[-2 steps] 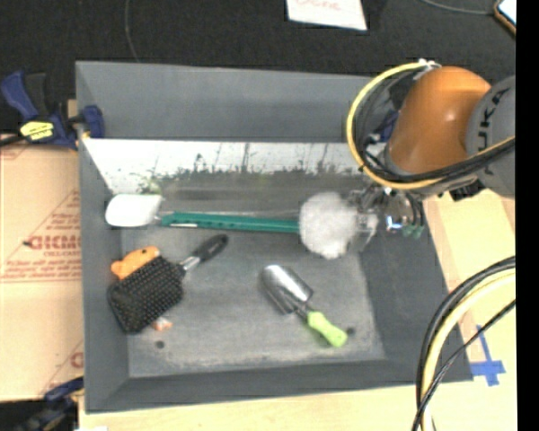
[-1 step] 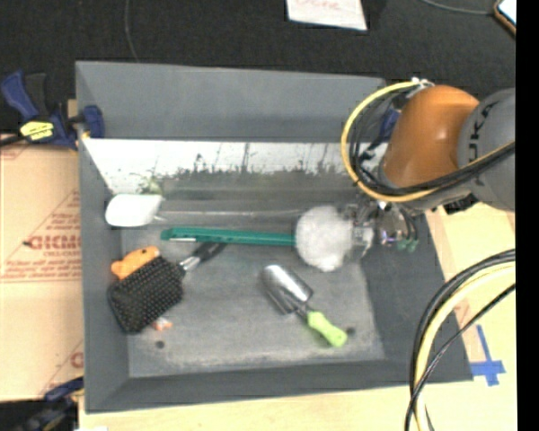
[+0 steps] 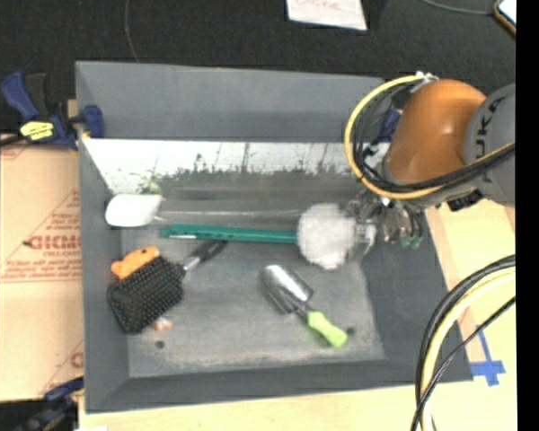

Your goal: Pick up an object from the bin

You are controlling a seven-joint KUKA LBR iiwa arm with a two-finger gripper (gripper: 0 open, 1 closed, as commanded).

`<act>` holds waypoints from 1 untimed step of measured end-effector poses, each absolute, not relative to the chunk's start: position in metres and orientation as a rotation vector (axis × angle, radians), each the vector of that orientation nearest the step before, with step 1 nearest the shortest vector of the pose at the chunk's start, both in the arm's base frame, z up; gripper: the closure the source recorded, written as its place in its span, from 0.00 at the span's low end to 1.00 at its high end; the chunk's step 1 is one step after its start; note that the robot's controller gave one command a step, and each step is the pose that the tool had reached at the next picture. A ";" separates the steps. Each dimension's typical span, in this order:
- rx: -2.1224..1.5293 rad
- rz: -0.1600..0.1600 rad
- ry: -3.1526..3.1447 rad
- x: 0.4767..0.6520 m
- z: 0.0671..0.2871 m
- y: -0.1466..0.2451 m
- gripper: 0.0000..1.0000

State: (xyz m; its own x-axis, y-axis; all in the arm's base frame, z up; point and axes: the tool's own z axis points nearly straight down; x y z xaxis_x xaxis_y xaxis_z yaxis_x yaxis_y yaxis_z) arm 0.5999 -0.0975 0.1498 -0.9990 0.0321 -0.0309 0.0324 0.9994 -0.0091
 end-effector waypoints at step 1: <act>0.132 -0.013 3.109 0.603 0.078 -0.104 1.00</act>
Offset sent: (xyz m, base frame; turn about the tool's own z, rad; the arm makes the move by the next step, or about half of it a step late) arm 0.0127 0.0097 -0.0798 0.0664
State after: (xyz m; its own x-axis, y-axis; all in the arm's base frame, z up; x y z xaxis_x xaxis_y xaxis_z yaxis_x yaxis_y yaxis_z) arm 0.6030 -0.1039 0.0782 -0.9960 0.0843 -0.0297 0.0845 0.9964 -0.0074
